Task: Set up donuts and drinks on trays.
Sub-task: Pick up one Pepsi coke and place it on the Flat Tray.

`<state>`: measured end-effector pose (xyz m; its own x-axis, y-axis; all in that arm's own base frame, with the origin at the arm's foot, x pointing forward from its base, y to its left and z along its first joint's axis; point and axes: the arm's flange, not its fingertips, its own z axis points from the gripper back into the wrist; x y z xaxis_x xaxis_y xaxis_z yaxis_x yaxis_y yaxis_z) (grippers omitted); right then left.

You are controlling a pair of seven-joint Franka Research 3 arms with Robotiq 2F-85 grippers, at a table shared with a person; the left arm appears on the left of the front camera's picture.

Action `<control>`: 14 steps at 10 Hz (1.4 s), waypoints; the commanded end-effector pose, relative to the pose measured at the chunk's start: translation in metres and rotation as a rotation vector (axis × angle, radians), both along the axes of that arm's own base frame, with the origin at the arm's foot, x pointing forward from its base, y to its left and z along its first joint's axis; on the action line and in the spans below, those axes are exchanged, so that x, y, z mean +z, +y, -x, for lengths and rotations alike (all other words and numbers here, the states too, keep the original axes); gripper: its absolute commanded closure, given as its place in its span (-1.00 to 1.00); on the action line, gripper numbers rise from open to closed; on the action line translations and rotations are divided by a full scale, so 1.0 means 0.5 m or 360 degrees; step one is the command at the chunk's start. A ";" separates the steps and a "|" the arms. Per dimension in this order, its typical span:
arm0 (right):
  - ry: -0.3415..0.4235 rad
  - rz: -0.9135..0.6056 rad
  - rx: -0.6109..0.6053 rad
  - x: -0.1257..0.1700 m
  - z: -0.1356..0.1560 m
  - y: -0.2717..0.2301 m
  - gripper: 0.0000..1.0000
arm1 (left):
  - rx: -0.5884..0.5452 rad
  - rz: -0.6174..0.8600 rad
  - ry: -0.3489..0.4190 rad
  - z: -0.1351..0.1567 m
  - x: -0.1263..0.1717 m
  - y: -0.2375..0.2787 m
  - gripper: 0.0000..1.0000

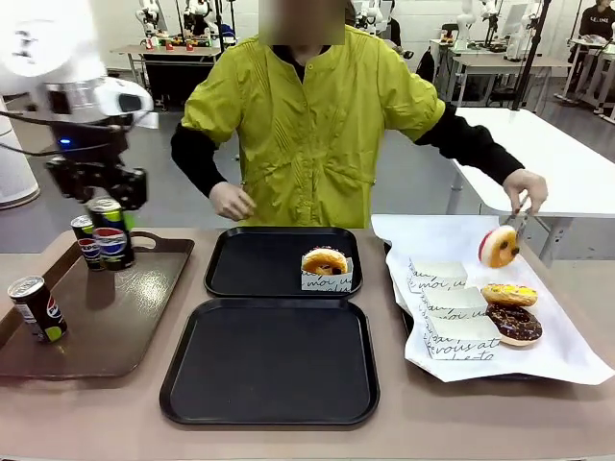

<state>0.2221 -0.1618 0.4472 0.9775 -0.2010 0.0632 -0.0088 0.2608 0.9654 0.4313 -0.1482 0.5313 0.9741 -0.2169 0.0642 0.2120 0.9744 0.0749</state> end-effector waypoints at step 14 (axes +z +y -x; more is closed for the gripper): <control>-0.0005 -0.0010 0.0001 -0.002 0.001 0.001 -1.00 | -0.0197 0.0086 -0.0042 0.198 0.171 0.106 -0.16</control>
